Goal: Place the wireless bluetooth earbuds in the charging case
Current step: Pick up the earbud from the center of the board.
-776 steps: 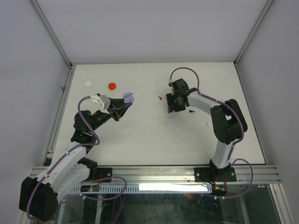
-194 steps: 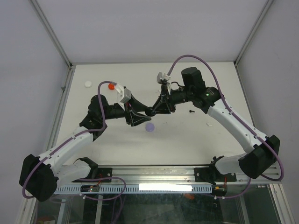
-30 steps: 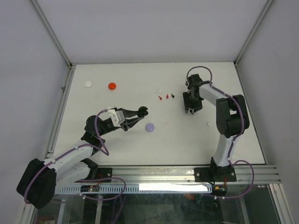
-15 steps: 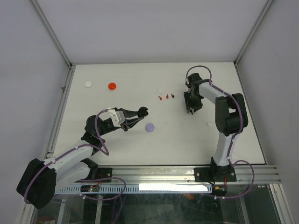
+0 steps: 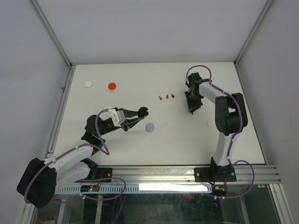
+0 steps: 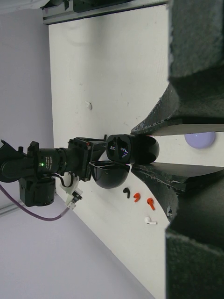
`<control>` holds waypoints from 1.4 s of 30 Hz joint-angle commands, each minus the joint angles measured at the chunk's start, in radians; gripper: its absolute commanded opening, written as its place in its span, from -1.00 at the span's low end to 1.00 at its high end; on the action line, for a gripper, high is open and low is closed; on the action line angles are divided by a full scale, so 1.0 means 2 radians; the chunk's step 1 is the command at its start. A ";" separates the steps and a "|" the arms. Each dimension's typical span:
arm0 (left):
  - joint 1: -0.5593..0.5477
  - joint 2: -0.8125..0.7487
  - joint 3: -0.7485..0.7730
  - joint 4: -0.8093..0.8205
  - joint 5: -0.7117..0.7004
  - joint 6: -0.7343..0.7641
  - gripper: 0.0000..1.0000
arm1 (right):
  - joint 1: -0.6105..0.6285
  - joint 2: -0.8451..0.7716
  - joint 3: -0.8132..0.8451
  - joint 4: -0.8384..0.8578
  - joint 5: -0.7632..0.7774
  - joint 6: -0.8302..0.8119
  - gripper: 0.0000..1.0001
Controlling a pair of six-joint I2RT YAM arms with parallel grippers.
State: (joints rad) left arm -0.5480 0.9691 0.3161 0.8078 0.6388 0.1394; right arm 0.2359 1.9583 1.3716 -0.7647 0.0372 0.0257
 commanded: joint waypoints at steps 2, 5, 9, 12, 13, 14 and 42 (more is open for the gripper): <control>0.002 -0.001 0.017 0.022 0.017 0.002 -1.00 | 0.008 0.022 -0.007 0.014 0.001 0.002 -0.56; 0.002 -0.003 0.015 0.028 0.010 0.000 -1.00 | 0.011 0.006 -0.010 0.019 -0.004 0.006 -0.64; 0.002 -0.005 0.004 0.052 -0.006 -0.006 -1.00 | 0.019 -0.028 -0.017 0.026 -0.012 0.014 -0.67; 0.002 -0.006 -0.002 0.065 -0.017 -0.006 -1.00 | 0.027 -0.057 -0.023 0.035 -0.017 0.022 -0.68; 0.002 -0.006 -0.004 0.070 -0.021 -0.007 -1.00 | 0.030 -0.068 -0.027 0.038 -0.018 0.026 -0.68; 0.002 -0.005 -0.006 0.076 -0.024 -0.008 -1.00 | 0.033 -0.078 -0.029 0.043 -0.019 0.029 -0.68; 0.002 -0.001 -0.038 0.158 -0.094 0.013 -1.00 | 0.255 -0.392 -0.126 0.319 -0.011 0.111 -0.70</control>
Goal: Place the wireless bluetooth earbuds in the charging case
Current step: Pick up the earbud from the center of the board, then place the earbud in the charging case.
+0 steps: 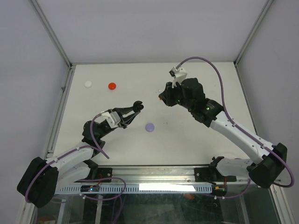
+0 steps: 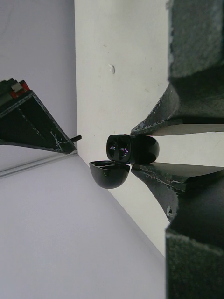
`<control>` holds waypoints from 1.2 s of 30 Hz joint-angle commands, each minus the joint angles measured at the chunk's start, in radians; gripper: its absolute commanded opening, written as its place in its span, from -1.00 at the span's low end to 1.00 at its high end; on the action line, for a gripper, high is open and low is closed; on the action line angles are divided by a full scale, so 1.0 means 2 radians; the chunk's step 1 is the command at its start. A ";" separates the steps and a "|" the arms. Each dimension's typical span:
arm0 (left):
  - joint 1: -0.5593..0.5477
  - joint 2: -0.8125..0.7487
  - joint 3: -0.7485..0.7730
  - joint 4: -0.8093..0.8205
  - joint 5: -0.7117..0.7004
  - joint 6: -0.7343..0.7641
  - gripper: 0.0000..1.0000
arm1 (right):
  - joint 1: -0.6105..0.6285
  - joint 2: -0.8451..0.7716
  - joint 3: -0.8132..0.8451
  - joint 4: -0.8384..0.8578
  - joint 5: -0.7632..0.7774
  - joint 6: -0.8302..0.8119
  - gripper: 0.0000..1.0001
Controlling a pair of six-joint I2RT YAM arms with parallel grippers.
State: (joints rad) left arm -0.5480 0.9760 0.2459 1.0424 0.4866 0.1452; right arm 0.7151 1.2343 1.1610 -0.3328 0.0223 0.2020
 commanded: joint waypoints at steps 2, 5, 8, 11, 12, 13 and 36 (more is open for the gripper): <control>0.002 -0.005 -0.005 0.047 -0.021 0.007 -1.00 | 0.027 -0.041 -0.032 0.135 -0.011 0.029 -0.70; 0.002 -0.007 -0.008 0.057 -0.023 0.002 -1.00 | 0.046 -0.054 -0.050 0.186 -0.024 0.032 -0.71; 0.002 -0.010 -0.009 0.060 -0.024 0.000 -1.00 | 0.060 -0.066 -0.069 0.231 -0.035 0.036 -0.71; 0.003 -0.014 -0.010 0.062 -0.024 0.000 -1.00 | 0.069 -0.070 -0.079 0.261 -0.049 0.039 -0.71; 0.003 -0.015 -0.011 0.061 -0.024 0.001 -1.00 | 0.072 -0.071 -0.083 0.270 -0.052 0.041 -0.71; 0.003 -0.015 -0.011 0.061 -0.024 0.001 -1.00 | 0.076 -0.072 -0.088 0.281 -0.055 0.044 -0.71; 0.002 -0.015 -0.010 0.067 -0.018 -0.012 -1.00 | 0.123 -0.018 -0.110 0.355 -0.061 0.039 -0.74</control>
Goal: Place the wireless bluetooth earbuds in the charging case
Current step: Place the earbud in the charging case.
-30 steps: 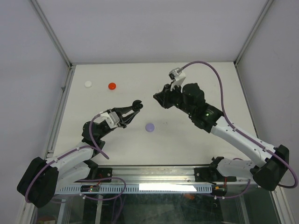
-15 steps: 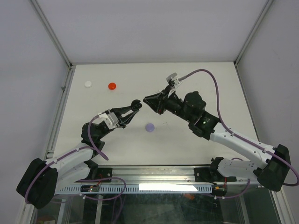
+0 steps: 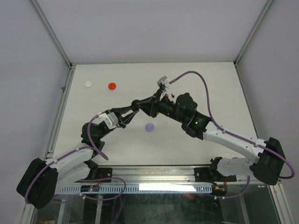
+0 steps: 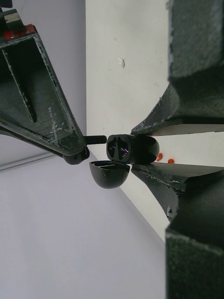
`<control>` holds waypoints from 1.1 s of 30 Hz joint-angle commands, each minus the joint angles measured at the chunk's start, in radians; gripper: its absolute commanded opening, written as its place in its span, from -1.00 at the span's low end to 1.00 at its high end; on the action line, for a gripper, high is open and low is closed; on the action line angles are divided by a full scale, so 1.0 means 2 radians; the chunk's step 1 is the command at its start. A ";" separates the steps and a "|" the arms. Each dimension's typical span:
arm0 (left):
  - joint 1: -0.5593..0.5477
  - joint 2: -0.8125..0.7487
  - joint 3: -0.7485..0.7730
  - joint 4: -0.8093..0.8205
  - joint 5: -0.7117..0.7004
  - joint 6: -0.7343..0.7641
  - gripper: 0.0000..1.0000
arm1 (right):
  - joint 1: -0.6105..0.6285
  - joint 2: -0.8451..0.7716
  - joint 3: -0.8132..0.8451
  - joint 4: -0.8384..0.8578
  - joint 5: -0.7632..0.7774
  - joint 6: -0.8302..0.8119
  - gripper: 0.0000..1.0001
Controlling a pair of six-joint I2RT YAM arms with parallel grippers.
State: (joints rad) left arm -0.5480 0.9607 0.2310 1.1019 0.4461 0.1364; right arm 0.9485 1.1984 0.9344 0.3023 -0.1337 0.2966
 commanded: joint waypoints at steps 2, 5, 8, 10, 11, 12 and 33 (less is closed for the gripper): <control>0.002 -0.007 -0.003 0.039 0.002 -0.009 -1.00 | 0.008 0.002 0.001 0.038 0.024 -0.013 -0.74; 0.003 -0.007 -0.003 0.040 0.003 -0.011 -1.00 | 0.011 0.003 0.000 0.035 0.033 -0.019 -0.75; 0.002 -0.006 -0.003 0.041 0.003 -0.012 -1.00 | 0.012 0.005 0.000 0.033 0.041 -0.024 -0.75; 0.002 -0.006 -0.003 0.043 0.002 -0.013 -1.00 | 0.013 0.007 -0.001 0.031 0.040 -0.026 -0.75; 0.002 -0.006 -0.004 0.044 0.003 -0.014 -1.00 | 0.014 0.009 -0.001 0.031 0.041 -0.027 -0.75; 0.002 -0.006 -0.004 0.044 0.002 -0.014 -1.00 | 0.015 0.010 -0.001 0.031 0.041 -0.028 -0.75; 0.002 0.001 -0.002 0.050 -0.011 -0.035 -1.00 | 0.033 0.008 -0.008 0.031 0.069 -0.048 -0.29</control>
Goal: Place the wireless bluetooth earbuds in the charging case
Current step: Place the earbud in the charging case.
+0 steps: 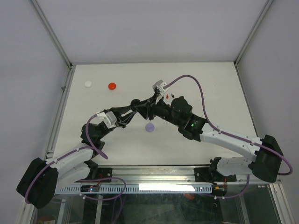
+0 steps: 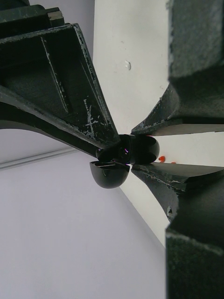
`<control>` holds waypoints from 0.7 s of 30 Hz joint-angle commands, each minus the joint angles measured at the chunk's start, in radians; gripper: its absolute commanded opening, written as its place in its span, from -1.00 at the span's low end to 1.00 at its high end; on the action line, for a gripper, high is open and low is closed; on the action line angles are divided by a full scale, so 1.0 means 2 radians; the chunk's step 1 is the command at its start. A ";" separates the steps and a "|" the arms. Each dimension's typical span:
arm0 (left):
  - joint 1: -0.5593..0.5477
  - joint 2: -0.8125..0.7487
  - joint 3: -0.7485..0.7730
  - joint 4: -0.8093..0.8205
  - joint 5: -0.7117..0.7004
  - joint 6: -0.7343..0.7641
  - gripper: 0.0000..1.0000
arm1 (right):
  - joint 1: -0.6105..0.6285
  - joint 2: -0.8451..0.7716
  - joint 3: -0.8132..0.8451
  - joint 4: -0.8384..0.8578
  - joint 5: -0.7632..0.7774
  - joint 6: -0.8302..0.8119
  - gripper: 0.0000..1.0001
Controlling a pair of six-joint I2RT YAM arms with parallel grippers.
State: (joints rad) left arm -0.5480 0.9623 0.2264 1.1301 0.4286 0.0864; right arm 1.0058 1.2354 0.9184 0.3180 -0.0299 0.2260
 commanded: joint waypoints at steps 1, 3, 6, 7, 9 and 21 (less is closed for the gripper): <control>0.002 0.001 0.000 0.036 -0.002 -0.011 -1.00 | 0.004 -0.011 0.001 0.022 0.019 -0.013 -0.27; 0.003 0.001 0.000 0.035 -0.002 -0.011 -1.00 | 0.004 -0.014 0.003 0.018 0.022 -0.015 -0.22; 0.002 0.002 0.001 0.031 -0.005 -0.012 -1.00 | 0.005 -0.022 0.006 0.013 0.023 -0.015 -0.21; 0.002 0.003 0.002 0.029 -0.007 -0.012 -1.00 | 0.005 -0.026 0.008 0.010 0.023 -0.015 -0.21; 0.002 0.003 0.006 0.017 -0.012 -0.012 -1.00 | 0.004 -0.034 0.014 -0.001 0.042 -0.029 -0.10; 0.003 0.006 0.011 -0.001 -0.035 -0.016 -1.00 | -0.025 -0.056 0.062 -0.122 0.082 -0.098 0.21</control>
State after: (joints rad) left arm -0.5480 0.9695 0.2264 1.1099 0.3859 0.0666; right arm 0.9966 1.1576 0.9806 0.1345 0.0834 0.0910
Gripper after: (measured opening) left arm 0.257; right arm 0.585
